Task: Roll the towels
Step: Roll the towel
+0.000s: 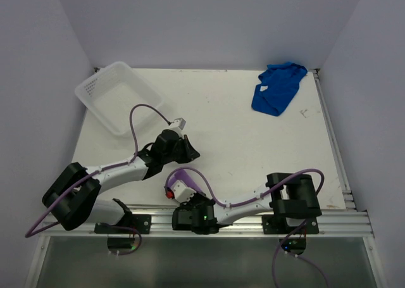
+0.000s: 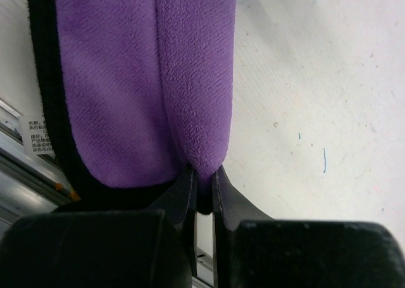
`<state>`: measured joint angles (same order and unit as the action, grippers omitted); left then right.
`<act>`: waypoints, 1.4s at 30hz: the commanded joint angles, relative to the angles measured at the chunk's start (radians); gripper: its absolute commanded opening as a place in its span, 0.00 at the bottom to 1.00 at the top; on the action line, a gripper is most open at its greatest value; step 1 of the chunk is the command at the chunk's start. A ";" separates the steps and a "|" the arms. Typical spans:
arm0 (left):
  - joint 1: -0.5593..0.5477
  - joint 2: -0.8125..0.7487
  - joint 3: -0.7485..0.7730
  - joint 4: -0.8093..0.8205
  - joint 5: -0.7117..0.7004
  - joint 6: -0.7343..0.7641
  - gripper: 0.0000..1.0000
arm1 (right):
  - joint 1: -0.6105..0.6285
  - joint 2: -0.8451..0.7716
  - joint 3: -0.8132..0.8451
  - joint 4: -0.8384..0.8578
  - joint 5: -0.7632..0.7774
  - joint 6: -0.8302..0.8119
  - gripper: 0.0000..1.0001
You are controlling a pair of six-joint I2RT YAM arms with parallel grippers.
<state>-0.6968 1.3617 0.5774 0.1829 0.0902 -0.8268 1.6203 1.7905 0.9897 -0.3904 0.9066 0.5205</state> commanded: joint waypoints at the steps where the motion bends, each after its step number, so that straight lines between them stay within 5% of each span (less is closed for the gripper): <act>1: 0.005 -0.061 -0.004 -0.029 0.006 -0.018 0.00 | 0.018 0.030 0.059 -0.087 0.081 -0.019 0.00; 17: -0.027 -0.173 -0.166 0.038 0.072 -0.140 0.00 | 0.141 0.270 0.247 -0.318 0.218 -0.047 0.00; 42: -0.092 -0.277 -0.464 0.179 0.014 -0.340 0.00 | 0.182 0.362 0.311 -0.404 0.196 -0.067 0.04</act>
<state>-0.7792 1.1000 0.1493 0.3302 0.1295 -1.1343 1.7908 2.1429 1.2873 -0.7723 1.1419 0.4156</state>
